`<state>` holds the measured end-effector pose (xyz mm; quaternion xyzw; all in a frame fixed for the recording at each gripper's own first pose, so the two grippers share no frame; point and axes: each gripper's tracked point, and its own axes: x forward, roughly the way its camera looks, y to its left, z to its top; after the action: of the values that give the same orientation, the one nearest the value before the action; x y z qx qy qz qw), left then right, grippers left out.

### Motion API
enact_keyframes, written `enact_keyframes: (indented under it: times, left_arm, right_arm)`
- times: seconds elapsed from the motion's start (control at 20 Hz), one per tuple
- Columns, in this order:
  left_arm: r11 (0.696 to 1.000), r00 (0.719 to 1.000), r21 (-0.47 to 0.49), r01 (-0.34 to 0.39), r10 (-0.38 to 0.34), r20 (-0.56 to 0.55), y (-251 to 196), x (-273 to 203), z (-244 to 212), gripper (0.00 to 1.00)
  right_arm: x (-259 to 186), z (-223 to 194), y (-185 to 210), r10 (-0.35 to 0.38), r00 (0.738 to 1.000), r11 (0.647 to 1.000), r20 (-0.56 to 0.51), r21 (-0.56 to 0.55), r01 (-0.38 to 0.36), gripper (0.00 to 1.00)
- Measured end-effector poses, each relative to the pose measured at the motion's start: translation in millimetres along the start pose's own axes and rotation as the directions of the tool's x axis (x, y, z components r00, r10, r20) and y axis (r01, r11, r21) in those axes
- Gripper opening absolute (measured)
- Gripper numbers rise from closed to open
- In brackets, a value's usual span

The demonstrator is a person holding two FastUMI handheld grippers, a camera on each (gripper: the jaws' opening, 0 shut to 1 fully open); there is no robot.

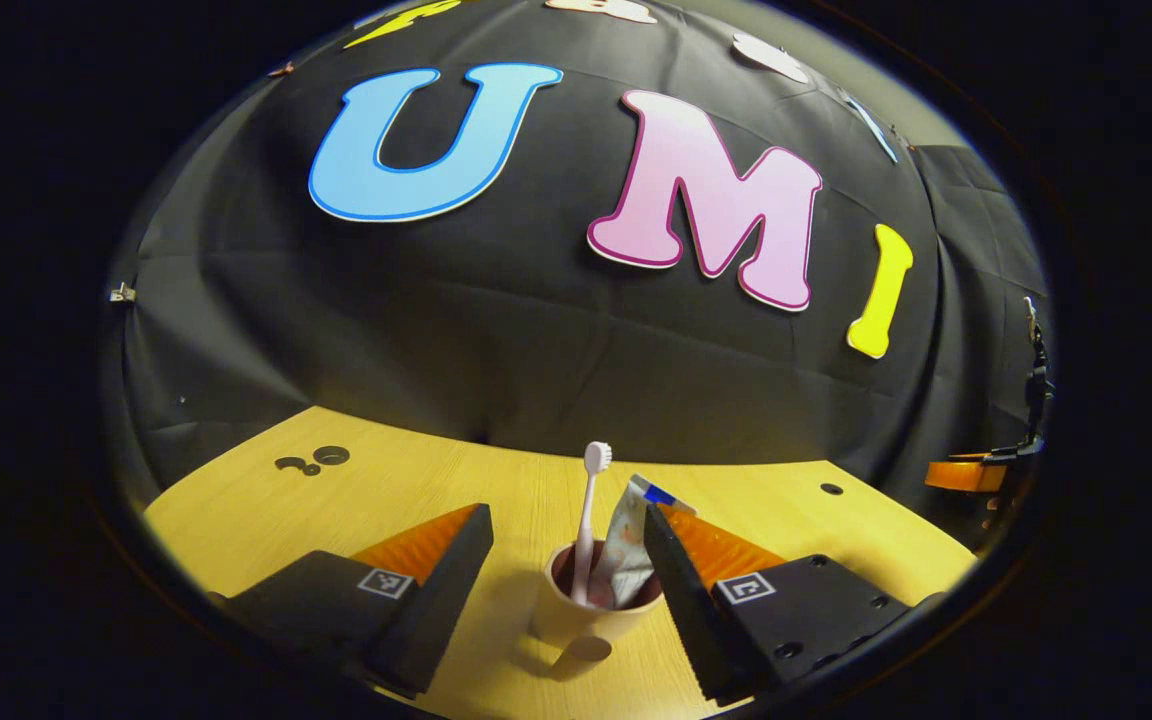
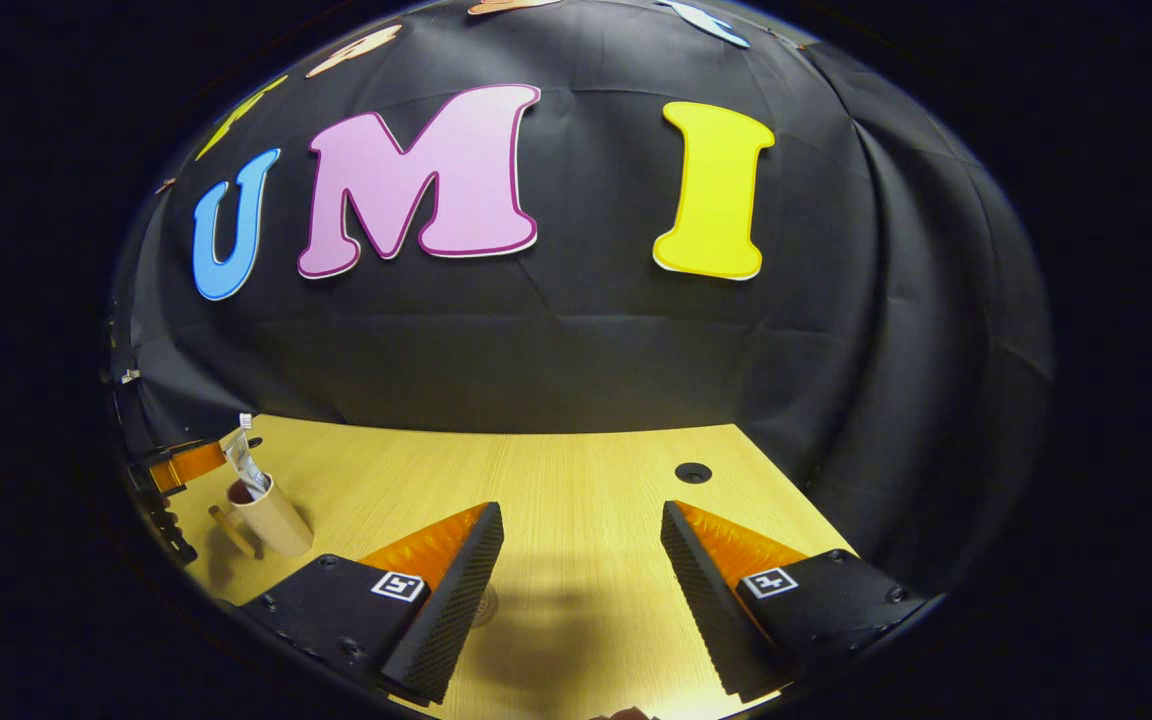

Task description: Put the toothbrush and toothpaste on the desktop into the cup, then pick up the cup and place it on the coaster on the desktop.

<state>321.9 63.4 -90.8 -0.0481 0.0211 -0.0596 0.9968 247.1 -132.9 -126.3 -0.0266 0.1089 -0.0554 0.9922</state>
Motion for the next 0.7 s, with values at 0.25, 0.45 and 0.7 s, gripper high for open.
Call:
enact_keyframes:
  times: [0.25, 0.45, 0.7]
  left_arm:
    - [0.994, 0.992, 0.092, -0.053, 0.062, -0.107, 6, -18, -1, 0.97]
    - [0.996, 0.966, 0.090, -0.018, 0.040, -0.256, -8, -26, -8, 0.97]
    - [0.989, 0.894, 0.143, -0.018, 0.081, -0.440, -5, -27, -31, 0.97]
  right_arm:
    - [-12, -1, -11, -0.011, 1.000, 1.000, -0.011, 0.028, 0.011, 0.98]
    - [-24, 1, -15, -0.005, 1.000, 0.999, -0.017, 0.044, 0.006, 0.98]
    - [-43, 3, -23, 0.001, 1.000, 0.998, -0.011, 0.069, 0.000, 0.98]
